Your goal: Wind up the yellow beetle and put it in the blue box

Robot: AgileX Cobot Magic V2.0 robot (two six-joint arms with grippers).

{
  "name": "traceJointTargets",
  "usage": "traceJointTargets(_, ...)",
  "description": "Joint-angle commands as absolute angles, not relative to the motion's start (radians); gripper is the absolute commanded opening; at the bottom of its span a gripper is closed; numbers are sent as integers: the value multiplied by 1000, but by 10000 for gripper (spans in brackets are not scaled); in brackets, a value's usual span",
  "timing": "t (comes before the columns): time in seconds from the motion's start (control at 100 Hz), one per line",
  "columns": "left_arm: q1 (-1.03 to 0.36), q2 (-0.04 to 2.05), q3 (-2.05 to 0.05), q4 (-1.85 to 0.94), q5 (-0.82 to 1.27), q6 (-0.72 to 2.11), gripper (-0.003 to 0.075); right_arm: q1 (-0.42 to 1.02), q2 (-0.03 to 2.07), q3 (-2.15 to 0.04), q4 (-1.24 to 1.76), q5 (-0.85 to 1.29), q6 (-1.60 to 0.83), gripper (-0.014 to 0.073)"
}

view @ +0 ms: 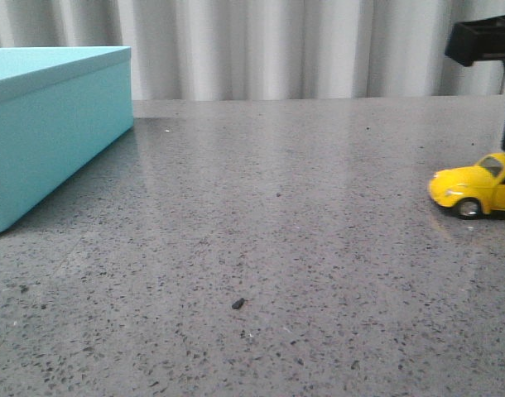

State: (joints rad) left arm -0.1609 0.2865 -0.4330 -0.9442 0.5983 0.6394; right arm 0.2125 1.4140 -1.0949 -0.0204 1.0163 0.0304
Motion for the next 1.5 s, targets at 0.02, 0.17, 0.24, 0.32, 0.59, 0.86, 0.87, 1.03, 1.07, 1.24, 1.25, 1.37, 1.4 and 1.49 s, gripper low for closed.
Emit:
traceJointTargets(0.02, -167, 304, -458, -990, 556, 642, -21, 182, 1414, -1097, -155, 1068, 49, -41)
traceJointTargets(0.17, -167, 304, -458, -990, 556, 642, -21, 146, 1414, -1097, -217, 1100, 69, -41)
traceJointTargets(0.24, -167, 304, -458, -990, 556, 642, -21, 139, 1414, -1097, -217, 1091, 69, -41)
traceJointTargets(0.32, -167, 304, -458, -990, 556, 642, -21, 139, 1403, -1100, -215, 1055, 69, -41)
traceJointTargets(0.59, -167, 304, -458, -990, 552, 642, -21, 239, 1159, -1230, -182, 892, 69, -41)
traceJointTargets(0.86, -167, 304, -458, -990, 516, 642, -21, 312, 856, -1294, -180, 813, 69, -41)
traceJointTargets(0.87, -167, 304, -458, -990, 516, 642, -21, 315, 848, -1294, -180, 810, 69, -41)
traceJointTargets(1.03, -165, 304, -458, -990, 485, 642, -21, 319, 677, -1249, -180, 762, 32, -41)
traceJointTargets(1.07, -165, 304, -458, -990, 472, 642, -21, 319, 636, -1226, -180, 749, 14, -41)
traceJointTargets(1.24, -165, 306, -458, -990, 413, 646, -21, 319, 484, -1105, -179, 694, 0, -41)
traceJointTargets(1.25, -165, 306, -458, -990, 409, 646, -21, 319, 479, -1099, -179, 691, 0, -41)
traceJointTargets(1.37, -165, 318, -458, -990, 405, 654, -21, 319, 398, -1017, -179, 648, 0, -41)
traceJointTargets(1.4, -165, 323, -458, -990, 405, 663, -21, 319, 380, -1002, -179, 634, 0, -41)
traceJointTargets(1.49, -165, 327, -458, -988, 411, 688, -21, 319, 348, -969, -179, 599, 0, -41)
